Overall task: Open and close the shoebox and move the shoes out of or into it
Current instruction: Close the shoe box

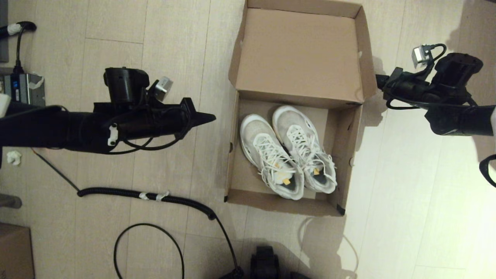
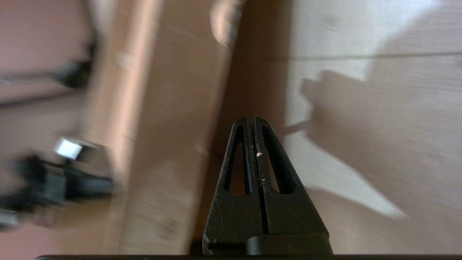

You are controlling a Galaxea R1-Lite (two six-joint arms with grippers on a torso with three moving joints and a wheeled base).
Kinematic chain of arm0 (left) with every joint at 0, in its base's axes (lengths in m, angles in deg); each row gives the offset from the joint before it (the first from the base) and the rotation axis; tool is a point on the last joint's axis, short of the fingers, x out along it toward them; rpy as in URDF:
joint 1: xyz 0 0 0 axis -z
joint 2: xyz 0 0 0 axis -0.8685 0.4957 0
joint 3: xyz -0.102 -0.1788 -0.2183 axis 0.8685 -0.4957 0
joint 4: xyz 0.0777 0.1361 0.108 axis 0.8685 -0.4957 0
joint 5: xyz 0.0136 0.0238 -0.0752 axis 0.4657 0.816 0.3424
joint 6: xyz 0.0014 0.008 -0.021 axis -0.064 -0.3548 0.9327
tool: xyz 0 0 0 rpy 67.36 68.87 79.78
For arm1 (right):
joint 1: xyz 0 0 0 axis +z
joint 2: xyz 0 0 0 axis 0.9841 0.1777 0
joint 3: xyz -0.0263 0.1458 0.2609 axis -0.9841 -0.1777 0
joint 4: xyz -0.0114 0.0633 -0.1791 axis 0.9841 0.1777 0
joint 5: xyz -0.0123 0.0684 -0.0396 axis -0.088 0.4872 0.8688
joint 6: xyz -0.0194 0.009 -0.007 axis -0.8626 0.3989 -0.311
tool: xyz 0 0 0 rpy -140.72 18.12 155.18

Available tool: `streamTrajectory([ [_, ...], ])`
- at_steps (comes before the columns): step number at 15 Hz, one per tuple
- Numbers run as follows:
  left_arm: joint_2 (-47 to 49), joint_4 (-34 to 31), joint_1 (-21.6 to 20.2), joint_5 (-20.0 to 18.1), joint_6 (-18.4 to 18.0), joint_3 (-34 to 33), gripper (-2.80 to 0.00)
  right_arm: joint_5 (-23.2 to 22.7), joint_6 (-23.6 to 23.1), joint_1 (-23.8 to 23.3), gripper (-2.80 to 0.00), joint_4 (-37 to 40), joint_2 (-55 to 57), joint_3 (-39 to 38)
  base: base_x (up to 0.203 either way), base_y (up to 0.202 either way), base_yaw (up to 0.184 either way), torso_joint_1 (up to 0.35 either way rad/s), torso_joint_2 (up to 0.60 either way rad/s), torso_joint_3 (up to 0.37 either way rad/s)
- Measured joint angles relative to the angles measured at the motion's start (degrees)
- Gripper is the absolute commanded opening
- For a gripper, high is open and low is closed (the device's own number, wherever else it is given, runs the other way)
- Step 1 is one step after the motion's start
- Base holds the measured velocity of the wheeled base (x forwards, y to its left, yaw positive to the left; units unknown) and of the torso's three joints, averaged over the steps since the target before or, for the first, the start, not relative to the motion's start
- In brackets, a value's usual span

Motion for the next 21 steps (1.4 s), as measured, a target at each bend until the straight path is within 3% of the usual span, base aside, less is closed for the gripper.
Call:
streamTrajectory([
  [2, 0.6, 1.9, 1.6, 0.7, -0.1, -1.5, -2.8, -0.3, 5.7, 1.1, -2.8, -4.4, 1.1, 0.2, 0.0, 0.0, 0.0, 0.0, 0.0, 0.0],
  [7, 2.7, 4.8, 5.5, 4.7, -0.1, -2.4, -2.8, -0.2, 6.5, 4.7, -2.8, -4.7, 3.4, 0.5, 0.0, 0.0, 0.0, 0.0, 0.0, 0.0],
  [11, 4.2, 5.1, 6.8, 4.8, -0.2, -1.9, -2.8, -0.1, 11.7, 5.2, -2.8, -7.7, 3.9, 0.6, 0.0, 0.0, 0.0, 0.0, 0.0, 0.0],
  [14, 6.4, 6.1, 7.8, 5.0, -0.3, -1.3, -2.8, -0.8, 22.1, 4.8, -2.8, -15.3, 3.8, 0.6, 0.0, 0.0, 0.0, 0.0, 0.0, 0.0],
  [18, 9.0, 6.3, 8.8, 5.0, -0.3, 0.2, -2.8, -7.9, 36.3, 1.8, -2.8, -24.7, 3.5, 0.6, 0.0, 0.0, 0.0, 0.0, 0.0, 0.0],
  [21, 10.7, 6.7, 8.8, 7.7, -0.3, 1.8, -2.8, -12.9, 45.2, -0.5, -2.8, -33.6, 3.4, 0.6, 0.0, 0.0, 0.0, 0.0, 0.0, 0.0],
])
